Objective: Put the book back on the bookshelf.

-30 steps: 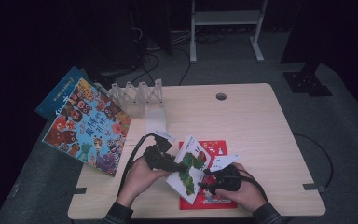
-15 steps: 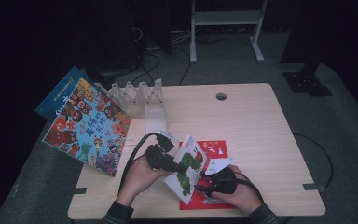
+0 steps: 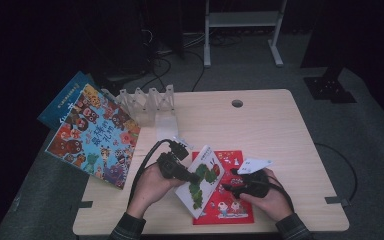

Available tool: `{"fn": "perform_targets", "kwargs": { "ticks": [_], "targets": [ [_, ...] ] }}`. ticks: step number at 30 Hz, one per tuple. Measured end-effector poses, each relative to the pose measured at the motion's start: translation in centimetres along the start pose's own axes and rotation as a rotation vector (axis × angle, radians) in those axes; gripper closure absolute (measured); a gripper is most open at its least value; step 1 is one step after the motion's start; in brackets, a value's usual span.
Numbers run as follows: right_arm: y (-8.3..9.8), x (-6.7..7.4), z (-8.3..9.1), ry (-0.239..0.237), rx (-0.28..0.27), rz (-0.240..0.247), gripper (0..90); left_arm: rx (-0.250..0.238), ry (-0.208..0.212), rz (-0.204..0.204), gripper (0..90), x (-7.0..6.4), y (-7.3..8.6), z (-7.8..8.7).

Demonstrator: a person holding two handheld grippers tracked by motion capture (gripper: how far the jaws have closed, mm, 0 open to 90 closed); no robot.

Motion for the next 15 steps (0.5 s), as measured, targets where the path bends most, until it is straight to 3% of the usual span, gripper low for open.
{"fn": "perform_targets", "kwargs": {
  "ticks": [6,9,15],
  "targets": [
    [1.4,-4.5,1.4,0.151,0.009,-0.043,31.2,0.015,-0.018,-0.010,69.0,-0.1,-0.3,0.1],
    [2.2,-6.7,1.8,0.222,0.012,-0.088,31.6,0.021,-0.030,-0.018,70.7,-0.2,-0.5,0.2],
    [3.9,-9.6,2.0,0.337,0.054,-0.172,31.9,0.023,-0.037,-0.028,72.8,-0.4,-0.4,0.4]
  ]
}}
Point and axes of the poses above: each handheld gripper's, and its own axes: z roughly backward along the jaws, y roughly out of its underside, x roughly to its left, the point moved 6 cm from there along -z, roughly forward along the jaws, and after that the axes turned 4 degrees about -x, right-handed, at the moved point
